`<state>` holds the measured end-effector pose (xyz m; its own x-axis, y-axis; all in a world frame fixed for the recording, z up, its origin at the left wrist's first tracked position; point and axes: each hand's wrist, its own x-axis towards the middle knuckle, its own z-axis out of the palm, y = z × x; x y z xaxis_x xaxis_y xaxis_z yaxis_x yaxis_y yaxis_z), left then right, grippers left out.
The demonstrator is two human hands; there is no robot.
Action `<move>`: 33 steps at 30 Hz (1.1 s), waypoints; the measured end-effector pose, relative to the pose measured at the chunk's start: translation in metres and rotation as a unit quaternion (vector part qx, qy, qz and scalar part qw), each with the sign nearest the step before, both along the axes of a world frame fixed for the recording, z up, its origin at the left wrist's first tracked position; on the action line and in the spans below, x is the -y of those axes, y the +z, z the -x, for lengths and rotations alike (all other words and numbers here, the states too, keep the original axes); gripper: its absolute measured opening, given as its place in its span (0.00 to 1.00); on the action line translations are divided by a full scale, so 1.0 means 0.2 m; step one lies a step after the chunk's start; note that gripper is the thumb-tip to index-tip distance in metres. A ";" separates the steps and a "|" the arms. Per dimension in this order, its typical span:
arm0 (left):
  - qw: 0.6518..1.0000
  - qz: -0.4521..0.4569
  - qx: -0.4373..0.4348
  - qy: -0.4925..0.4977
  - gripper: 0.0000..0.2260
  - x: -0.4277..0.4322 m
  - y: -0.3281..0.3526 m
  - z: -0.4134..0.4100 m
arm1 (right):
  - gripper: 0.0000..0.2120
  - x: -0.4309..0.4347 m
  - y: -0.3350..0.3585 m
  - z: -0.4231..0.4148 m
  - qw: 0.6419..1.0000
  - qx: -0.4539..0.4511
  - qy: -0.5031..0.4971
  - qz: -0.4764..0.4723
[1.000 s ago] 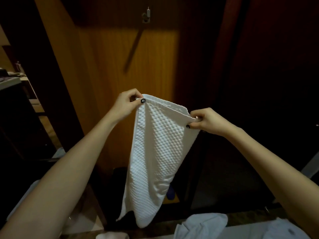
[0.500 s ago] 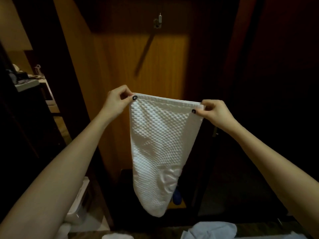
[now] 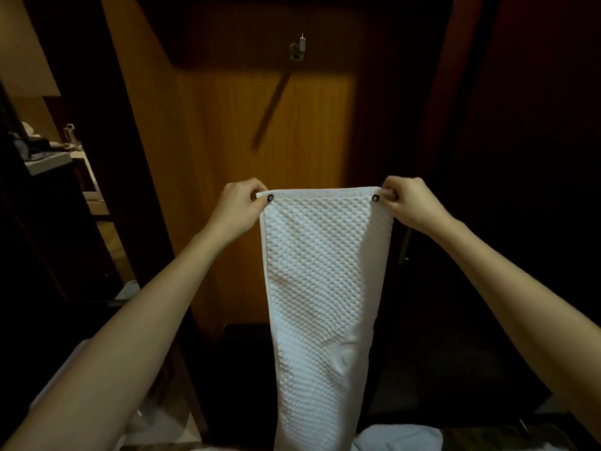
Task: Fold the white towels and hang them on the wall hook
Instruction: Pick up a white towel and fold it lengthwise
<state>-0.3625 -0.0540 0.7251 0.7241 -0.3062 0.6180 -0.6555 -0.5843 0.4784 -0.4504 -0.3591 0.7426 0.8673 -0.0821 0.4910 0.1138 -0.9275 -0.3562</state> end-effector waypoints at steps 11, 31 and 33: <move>0.990 0.058 -0.114 0.061 0.07 0.13 -0.25 0.04 | 0.18 -0.20 -0.25 0.23 0.944 -0.144 0.161 -0.249; 0.877 0.298 -0.297 -0.233 0.04 0.17 0.02 0.22 | 0.12 -0.52 0.15 0.13 0.985 -0.007 0.162 0.057; 0.839 0.335 -0.326 -0.279 0.06 0.14 0.01 0.22 | 0.11 -0.52 0.18 0.14 0.985 -0.008 0.168 0.041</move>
<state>-0.4059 -0.0821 0.7265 0.8341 -0.4528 0.3149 -0.2087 0.2695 0.9401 -0.4779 -0.2546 0.7788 0.8464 0.2497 0.4704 0.4140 -0.8641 -0.2862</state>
